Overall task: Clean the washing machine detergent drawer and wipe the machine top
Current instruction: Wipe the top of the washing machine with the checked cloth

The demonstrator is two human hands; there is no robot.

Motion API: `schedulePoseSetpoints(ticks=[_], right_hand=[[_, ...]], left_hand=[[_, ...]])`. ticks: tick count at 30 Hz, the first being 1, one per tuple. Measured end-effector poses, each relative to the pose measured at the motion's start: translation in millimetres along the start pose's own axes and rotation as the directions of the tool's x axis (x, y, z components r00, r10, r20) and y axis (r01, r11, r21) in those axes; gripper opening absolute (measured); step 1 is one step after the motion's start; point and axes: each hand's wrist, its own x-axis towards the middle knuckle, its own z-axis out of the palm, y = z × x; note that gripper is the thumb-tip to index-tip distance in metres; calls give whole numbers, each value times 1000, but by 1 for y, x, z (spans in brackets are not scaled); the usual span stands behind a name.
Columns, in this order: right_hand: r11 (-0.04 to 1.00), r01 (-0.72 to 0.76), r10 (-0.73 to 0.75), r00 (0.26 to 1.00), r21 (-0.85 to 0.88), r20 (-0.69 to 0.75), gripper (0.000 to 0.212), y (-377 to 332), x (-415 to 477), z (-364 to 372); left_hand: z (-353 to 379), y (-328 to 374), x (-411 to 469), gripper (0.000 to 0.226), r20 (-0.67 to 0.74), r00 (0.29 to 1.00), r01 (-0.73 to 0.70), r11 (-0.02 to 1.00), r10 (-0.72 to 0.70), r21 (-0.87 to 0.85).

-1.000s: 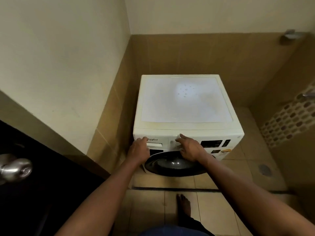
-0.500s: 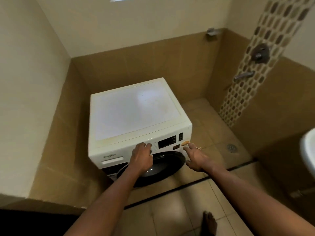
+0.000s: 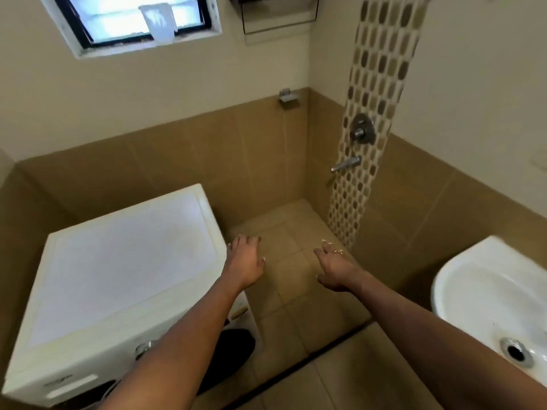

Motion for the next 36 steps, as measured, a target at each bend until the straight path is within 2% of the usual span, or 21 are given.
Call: schedulePoseSetpoints(ticks=[5, 12, 17, 20, 28, 36], right_hand=[[997, 39, -48, 987, -65, -154, 80, 24, 55, -124], [974, 85, -167, 898, -212, -407, 80, 18, 163, -308], [929, 72, -253, 839, -363, -482, 77, 12, 255, -414], [911, 76, -282, 832, -405, -478, 71, 9, 302, -463], [908, 145, -365, 734, -392, -574, 60, -12, 431, -590], [928, 320, -356, 610, -191, -708, 61, -36, 585, -716]], left_hand=[[-72, 32, 105, 61, -90, 995, -23, 998, 29, 63], [-185, 36, 263, 61, -313, 947, -51, 995, 75, 84], [-261, 23, 385, 61, -455, 885, -88, 995, 102, 53], [-299, 14, 447, 62, -483, 870, -96, 995, 96, 25], [-372, -7, 589, 59, -582, 811, -116, 991, 52, -72], [-396, -39, 711, 60, -661, 750, -97, 986, -15, -133]])
